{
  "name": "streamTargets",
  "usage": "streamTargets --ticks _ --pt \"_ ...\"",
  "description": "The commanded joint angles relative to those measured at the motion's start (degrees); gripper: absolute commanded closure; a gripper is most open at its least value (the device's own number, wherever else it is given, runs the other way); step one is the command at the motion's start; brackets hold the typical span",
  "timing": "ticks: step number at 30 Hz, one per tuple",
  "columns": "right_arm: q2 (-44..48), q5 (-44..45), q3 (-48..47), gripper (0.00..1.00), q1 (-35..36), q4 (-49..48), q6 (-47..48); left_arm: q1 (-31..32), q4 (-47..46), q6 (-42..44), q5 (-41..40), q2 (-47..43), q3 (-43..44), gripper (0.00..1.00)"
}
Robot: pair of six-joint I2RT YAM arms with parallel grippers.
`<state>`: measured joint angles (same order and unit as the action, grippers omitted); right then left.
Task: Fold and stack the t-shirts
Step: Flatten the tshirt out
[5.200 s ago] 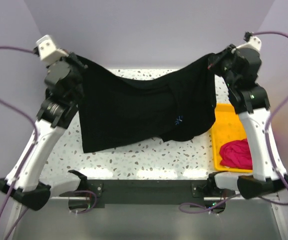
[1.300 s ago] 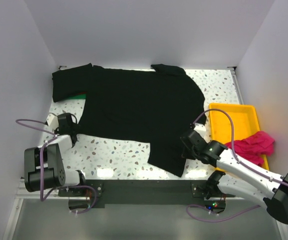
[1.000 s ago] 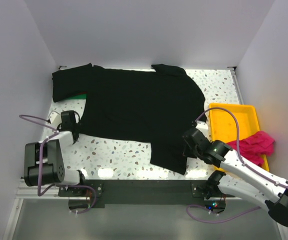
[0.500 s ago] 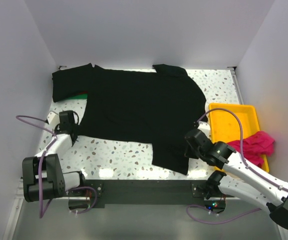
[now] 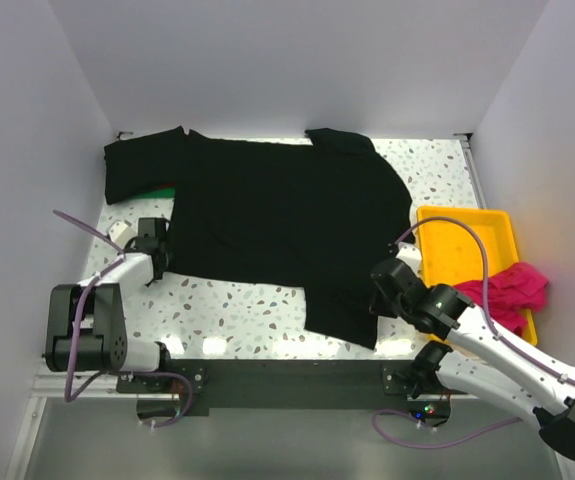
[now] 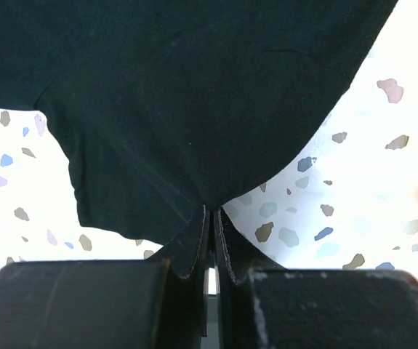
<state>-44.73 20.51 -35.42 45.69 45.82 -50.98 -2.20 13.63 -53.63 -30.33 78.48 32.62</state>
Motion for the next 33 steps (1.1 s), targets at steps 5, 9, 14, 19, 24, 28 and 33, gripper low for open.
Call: streamTargets --ticks 5,9,14,19,24,28,33 --pt "1.3 2.0 -1.8 0.95 -0.2 1.4 0.8 0.5 -1.0 0.0 -1.3 6.2 4.1 0.50" --pt "2.0 2.3 -2.4 0.94 -0.3 2.0 0.9 0.6 -1.7 0.4 -0.6 7.7 4.6 0.68" --pt "2.2 2.3 -2.6 0.94 -0.3 2.3 0.8 0.5 -1.9 1.6 0.2 6.7 4.6 0.87" --pt "2.6 2.1 -2.5 0.94 -0.3 2.6 0.6 0.6 -0.3 1.9 0.5 1.9 5.2 1.00" --pt "3.9 2.3 -3.5 0.95 -0.3 4.2 0.5 0.6 3.4 0.9 -0.3 -3.6 5.3 1.00" --pt "5.1 2.5 -4.5 0.95 -0.3 6.0 0.9 0.5 5.4 0.3 -1.0 -8.6 3.9 1.00" --pt "7.1 0.8 -5.0 0.95 -0.2 8.0 0.6 0.4 8.5 -0.4 -2.5 -16.2 0.4 1.00"
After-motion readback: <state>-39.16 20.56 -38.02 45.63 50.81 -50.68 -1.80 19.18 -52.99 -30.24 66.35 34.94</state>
